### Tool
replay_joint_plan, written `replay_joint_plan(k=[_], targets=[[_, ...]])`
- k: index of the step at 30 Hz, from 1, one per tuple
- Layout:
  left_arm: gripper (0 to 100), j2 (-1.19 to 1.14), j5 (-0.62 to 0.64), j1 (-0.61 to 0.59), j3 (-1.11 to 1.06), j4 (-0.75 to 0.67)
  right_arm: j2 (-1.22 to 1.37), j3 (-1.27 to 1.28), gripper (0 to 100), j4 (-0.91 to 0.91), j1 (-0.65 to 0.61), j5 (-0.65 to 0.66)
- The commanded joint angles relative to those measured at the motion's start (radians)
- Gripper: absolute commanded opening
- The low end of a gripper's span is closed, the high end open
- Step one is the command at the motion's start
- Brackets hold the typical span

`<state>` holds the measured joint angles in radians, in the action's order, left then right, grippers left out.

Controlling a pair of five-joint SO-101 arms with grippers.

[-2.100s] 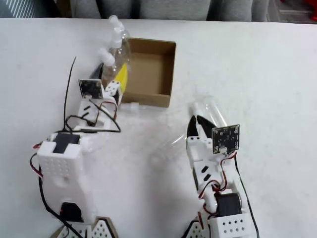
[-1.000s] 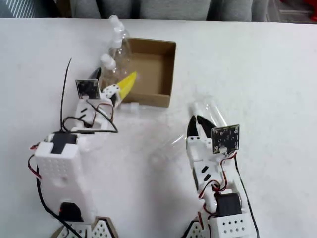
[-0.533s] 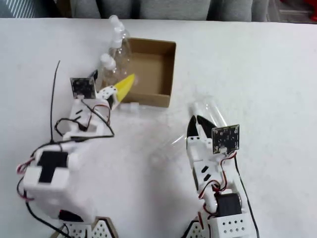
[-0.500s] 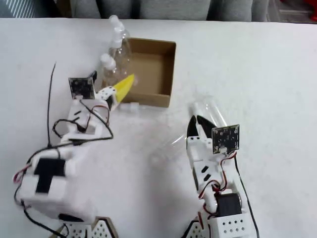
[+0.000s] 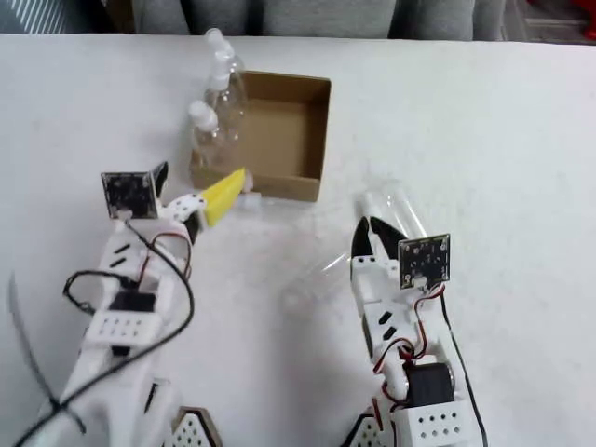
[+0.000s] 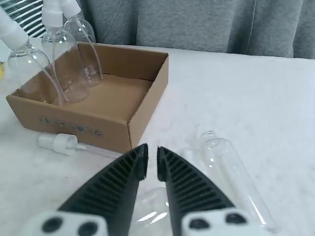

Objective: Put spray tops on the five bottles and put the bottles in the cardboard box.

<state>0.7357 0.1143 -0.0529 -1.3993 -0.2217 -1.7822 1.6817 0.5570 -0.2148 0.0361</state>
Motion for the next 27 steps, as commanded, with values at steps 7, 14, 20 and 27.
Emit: replay_joint_plan(k=[7, 14, 20, 27], targets=[[42, 0.625, -0.003, -0.004, 0.152, 0.845, -0.015, 0.009, 1.6, 0.008, 0.073, 0.012], [42, 0.743, -0.002, 0.085, 0.373, 1.091, -0.012, 0.009, 1.6, 0.012, 0.268, 0.005], [28, 0.743, -0.002, 0.275, 0.446, 1.178, -0.010, 0.009, 1.6, 0.013, 0.657, 0.005], [6, 0.743, -0.002, 0.585, 0.388, 1.177, -0.012, 0.009, 1.7, 0.142, 0.812, 0.031]])
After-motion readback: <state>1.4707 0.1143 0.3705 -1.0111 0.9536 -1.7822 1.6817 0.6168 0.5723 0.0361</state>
